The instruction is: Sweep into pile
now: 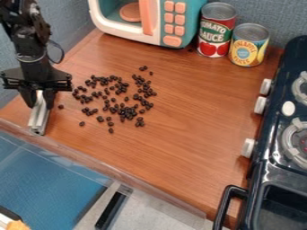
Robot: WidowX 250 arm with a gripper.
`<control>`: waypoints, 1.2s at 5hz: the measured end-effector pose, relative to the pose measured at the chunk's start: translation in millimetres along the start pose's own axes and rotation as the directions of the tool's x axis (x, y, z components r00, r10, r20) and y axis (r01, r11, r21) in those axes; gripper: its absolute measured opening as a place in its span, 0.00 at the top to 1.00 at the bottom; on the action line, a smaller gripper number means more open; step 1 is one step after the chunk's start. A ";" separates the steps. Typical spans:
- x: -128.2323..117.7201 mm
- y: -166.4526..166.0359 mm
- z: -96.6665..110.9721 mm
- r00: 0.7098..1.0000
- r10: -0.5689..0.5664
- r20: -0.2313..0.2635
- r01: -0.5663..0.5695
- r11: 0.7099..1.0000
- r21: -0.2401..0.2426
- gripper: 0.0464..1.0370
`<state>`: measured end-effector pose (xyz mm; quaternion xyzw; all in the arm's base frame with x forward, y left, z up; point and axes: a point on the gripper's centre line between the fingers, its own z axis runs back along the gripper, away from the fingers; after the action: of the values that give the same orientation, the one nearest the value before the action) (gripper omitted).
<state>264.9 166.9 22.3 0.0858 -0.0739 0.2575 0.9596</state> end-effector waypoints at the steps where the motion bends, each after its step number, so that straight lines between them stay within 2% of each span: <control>1: 0.9 -10.5 0.8 1.000 0.006 -0.004 -0.006 1.000 0.008 0.70; 3: 0.3 -31.3 2.5 1.000 -0.025 0.004 0.025 1.000 0.009 0.70; 4: -3.7 -41.1 2.4 0.998 -0.052 0.025 0.052 0.999 0.015 0.70; 6: -20.7 -73.1 9.0 0.989 -0.137 0.061 0.138 0.990 -0.016 0.70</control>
<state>283.3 92.8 17.9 0.0886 -0.0993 0.1872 0.9733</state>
